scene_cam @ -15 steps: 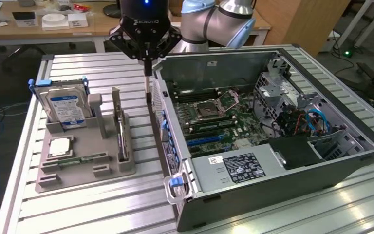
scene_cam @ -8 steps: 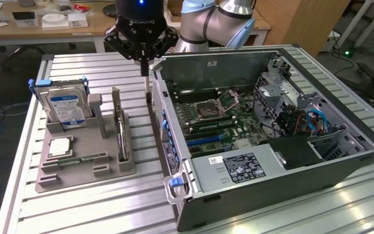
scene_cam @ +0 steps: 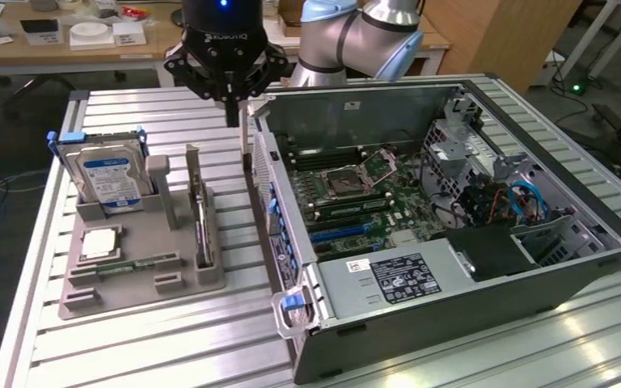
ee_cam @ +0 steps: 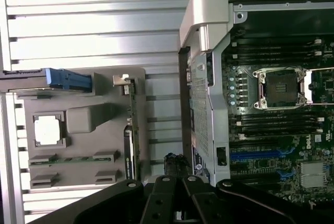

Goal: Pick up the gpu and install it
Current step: 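Reach for the gpu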

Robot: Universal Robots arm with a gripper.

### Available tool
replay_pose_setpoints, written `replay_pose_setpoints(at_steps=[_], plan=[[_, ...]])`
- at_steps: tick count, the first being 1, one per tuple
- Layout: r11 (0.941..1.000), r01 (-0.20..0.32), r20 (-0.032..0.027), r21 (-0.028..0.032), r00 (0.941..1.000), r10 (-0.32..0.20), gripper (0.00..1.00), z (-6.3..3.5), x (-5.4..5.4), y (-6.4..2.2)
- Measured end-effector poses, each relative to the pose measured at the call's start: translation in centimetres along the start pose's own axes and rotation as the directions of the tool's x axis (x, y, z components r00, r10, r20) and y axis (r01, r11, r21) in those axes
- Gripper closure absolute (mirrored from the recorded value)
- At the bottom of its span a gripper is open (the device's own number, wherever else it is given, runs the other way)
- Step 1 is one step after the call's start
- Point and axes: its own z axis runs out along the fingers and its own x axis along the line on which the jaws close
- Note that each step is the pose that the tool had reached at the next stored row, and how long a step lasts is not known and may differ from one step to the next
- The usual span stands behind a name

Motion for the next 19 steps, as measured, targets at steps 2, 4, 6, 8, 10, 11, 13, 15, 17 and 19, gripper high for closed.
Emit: replay_pose_setpoints(at_steps=[2,4,6,8,10,11,13,15,17,19], plan=[[1.0000,0.000,-0.0001,0.0000,1.0000,0.000,0.89,-0.01,0.2,-0.02],[1.0000,0.000,-0.0001,0.0001,1.0000,0.000,0.89,-0.02,0.5,-0.04],[1.0000,0.000,-0.0001,0.0001,1.0000,0.000,0.89,-0.02,0.7,-0.06],[1.0000,0.000,-0.0001,0.0000,1.0000,0.000,0.89,-0.03,1.0,-0.08],[1.0000,0.000,-0.0001,0.0000,1.0000,0.000,0.89,-0.04,1.2,-0.10],[1.0000,0.000,-0.0001,0.0000,1.0000,0.000,0.89,-0.04,1.3,-0.11],[1.0000,0.000,-0.0001,0.0000,1.0000,0.000,0.89,-0.04,1.5,-0.13],[1.0000,0.000,0.0000,0.0000,1.0000,0.000,0.89,-0.05,1.9,-0.17],[1.0000,0.000,0.0000,0.0000,1.0000,0.000,0.89,-0.06,2.1,-0.20],[1.0000,0.000,-0.0001,0.0000,1.0000,0.000,0.89,-0.07,2.4,-0.23]])
